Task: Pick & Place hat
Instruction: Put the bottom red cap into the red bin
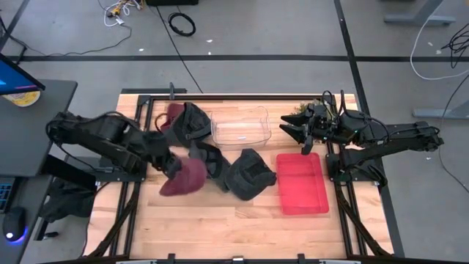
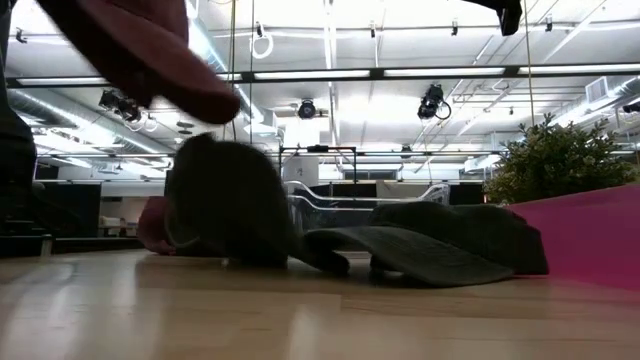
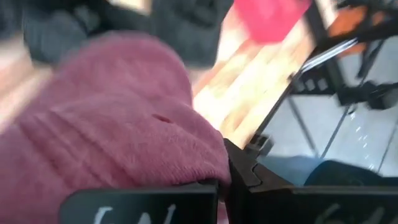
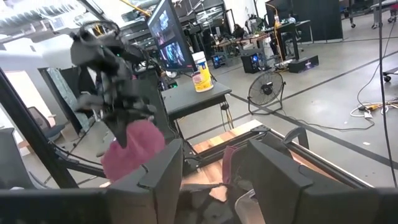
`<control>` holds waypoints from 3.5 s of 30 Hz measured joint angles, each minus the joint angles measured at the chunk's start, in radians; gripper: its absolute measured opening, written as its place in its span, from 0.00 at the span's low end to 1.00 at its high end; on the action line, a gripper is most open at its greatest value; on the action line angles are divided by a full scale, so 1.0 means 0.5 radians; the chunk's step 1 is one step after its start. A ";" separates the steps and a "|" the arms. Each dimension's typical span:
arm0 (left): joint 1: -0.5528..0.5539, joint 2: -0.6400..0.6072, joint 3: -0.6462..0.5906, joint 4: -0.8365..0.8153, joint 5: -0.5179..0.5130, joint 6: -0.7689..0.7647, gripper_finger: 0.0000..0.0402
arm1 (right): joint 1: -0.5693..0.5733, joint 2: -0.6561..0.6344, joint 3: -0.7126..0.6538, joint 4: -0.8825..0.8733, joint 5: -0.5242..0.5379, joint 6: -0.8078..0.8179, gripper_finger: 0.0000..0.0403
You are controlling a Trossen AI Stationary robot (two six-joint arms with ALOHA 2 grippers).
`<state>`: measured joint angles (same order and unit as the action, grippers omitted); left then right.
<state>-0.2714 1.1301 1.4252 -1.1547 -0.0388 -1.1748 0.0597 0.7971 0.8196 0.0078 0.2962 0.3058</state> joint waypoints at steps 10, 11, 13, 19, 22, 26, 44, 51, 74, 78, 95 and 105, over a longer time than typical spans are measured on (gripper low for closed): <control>0.000 0.002 0.244 0.016 -0.387 0.153 0.00 | 0.000 0.000 0.000 -0.002 -0.001 0.000 0.45; 0.000 0.000 0.246 0.044 -0.440 0.169 0.00 | 0.000 0.000 0.000 -0.002 -0.001 0.000 0.45; 0.000 0.000 0.246 0.107 -0.519 0.199 0.00 | 0.000 0.000 0.000 -0.003 -0.002 0.000 0.45; 0.000 0.004 0.246 0.431 -0.658 0.489 0.00 | 0.002 0.000 0.000 -0.085 -0.002 0.052 0.45; 0.000 0.004 0.246 0.643 -0.705 0.715 0.00 | -0.002 0.000 0.000 -0.105 0.088 0.019 0.45; 0.000 0.004 0.246 0.842 -0.776 0.945 0.00 | -0.002 0.000 0.000 -0.008 0.244 0.098 0.45; 0.126 0.126 0.246 1.070 -0.563 1.354 0.00 | -0.527 0.477 0.000 0.578 -1.112 1.066 0.64; 0.121 0.167 0.244 1.194 -0.532 1.449 0.00 | -0.616 0.739 0.000 0.858 -1.488 1.297 0.81; 0.135 0.272 0.244 1.356 -0.564 1.587 0.00 | -0.608 1.108 0.000 1.518 -1.999 1.943 0.78; 0.135 0.272 0.244 1.356 -0.562 1.587 0.00 | -0.608 1.108 0.000 1.456 -2.030 1.992 0.78; 0.136 0.281 0.244 1.360 -0.542 1.589 0.00 | -0.636 1.108 0.000 1.819 -1.990 2.265 0.71; 0.144 0.330 0.244 1.351 -0.503 1.588 0.00 | -0.636 1.108 0.000 1.822 -1.919 2.258 0.55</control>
<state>-0.1996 1.2952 1.5472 -0.4792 -0.2904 -0.3809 -0.2581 1.3510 0.8196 0.9191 -0.6632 1.4347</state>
